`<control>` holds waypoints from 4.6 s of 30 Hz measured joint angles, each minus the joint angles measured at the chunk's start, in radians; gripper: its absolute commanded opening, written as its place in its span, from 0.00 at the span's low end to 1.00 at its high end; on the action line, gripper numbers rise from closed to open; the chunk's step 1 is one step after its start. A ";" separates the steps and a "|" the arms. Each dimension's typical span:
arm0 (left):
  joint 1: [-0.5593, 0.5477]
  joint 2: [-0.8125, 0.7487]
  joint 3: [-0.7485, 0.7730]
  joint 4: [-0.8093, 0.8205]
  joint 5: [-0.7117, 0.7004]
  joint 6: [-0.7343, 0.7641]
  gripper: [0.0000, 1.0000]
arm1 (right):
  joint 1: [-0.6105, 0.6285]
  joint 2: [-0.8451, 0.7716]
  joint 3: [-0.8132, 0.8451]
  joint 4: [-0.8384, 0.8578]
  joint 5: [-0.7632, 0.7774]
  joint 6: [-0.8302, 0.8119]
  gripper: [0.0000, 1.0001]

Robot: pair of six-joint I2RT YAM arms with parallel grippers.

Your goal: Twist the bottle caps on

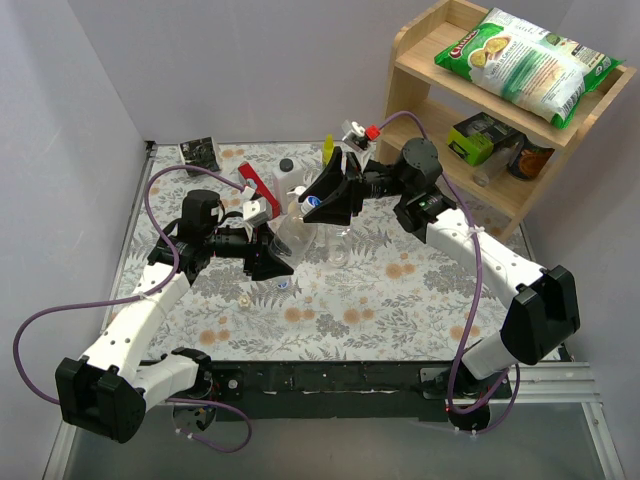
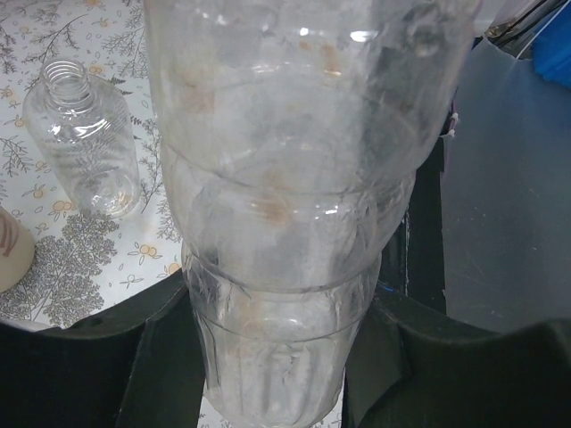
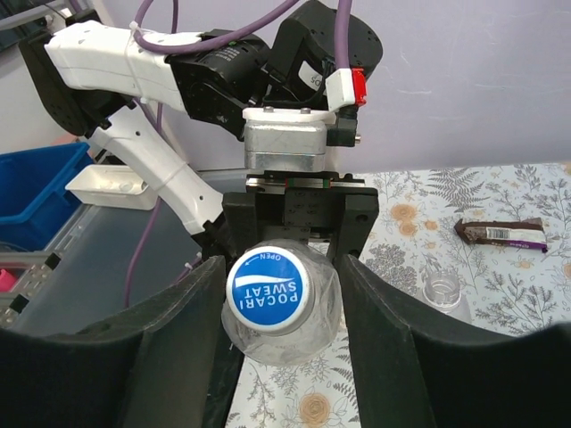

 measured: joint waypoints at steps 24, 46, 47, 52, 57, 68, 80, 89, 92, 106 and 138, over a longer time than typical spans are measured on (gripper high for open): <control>-0.029 -0.015 -0.042 0.206 -0.213 -0.157 0.00 | 0.049 0.019 0.154 -0.326 0.288 -0.130 0.01; -0.038 -0.056 -0.039 0.275 -0.593 -0.210 0.98 | -0.251 -0.178 0.166 -0.756 0.624 -0.661 0.01; -0.034 -0.056 -0.037 0.272 -0.605 -0.205 0.98 | -0.257 -0.192 0.137 -0.754 0.623 -0.677 0.01; -0.008 -0.056 -0.026 0.254 -0.638 -0.194 0.98 | -0.294 -0.245 -0.080 -0.715 0.621 -0.750 0.01; 0.030 -0.062 -0.024 0.250 -0.632 -0.201 0.98 | -0.326 -0.243 -0.232 -0.700 0.629 -0.792 0.01; 0.104 -0.103 -0.025 0.246 -0.536 -0.251 0.98 | -0.335 -0.244 -0.297 -0.663 0.642 -0.816 0.11; 0.143 -0.129 -0.041 0.254 -0.478 -0.276 0.98 | -0.336 -0.245 -0.347 -0.640 0.649 -0.806 0.46; 0.148 -0.130 -0.044 0.262 -0.440 -0.289 0.98 | -0.336 -0.252 -0.353 -0.637 0.657 -0.789 0.66; 0.148 -0.130 -0.051 0.266 -0.425 -0.293 0.98 | -0.336 -0.259 -0.353 -0.637 0.658 -0.789 0.66; 0.164 -0.141 -0.058 0.272 -0.434 -0.312 0.98 | -0.336 -0.275 -0.348 -0.637 0.651 -0.788 0.74; 0.556 -0.153 0.230 -0.168 -0.557 -0.317 0.98 | 0.167 0.453 0.172 -0.036 0.346 -0.525 0.88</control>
